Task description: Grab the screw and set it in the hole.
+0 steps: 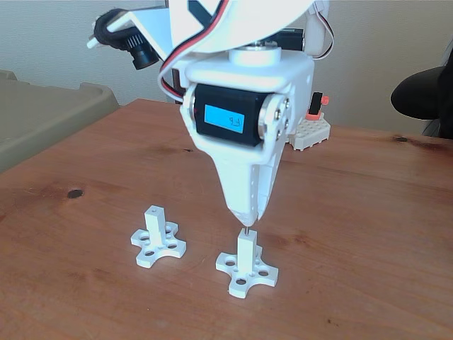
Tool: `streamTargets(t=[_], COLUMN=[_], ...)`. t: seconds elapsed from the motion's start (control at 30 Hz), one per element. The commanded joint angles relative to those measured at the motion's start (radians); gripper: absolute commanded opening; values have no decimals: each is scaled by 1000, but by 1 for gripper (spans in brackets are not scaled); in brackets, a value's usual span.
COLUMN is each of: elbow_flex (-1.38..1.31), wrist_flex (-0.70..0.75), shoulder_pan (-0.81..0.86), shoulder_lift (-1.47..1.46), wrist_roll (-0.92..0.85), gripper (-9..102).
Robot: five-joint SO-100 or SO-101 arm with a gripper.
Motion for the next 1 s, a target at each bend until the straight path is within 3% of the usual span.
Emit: streamTargets(t=[0.0, 0.97], elbow_flex=[-5, 9], wrist_flex=[-5, -15], shoulder_pan=[-9, -3], shoulder_lift=[114, 101], wrist_roll=[3, -2], gripper=[-4, -4])
